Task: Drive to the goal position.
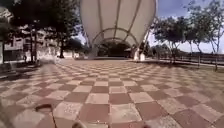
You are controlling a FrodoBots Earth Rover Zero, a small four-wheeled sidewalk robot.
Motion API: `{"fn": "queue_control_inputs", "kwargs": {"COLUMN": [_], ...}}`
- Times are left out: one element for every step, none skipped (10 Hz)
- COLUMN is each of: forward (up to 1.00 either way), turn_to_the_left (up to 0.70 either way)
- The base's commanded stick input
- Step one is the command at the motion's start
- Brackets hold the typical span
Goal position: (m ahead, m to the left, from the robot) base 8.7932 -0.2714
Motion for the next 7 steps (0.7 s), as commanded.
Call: {"fn": "queue_control_inputs", "kwargs": {"forward": [0.7, 0.7, 0.7, 0.7, 0.7, 0.7, 0.7], "turn_to_the_left": [0.0, 0.0, 0.0, 0.0, 0.21, 0.31, 0.35]}}
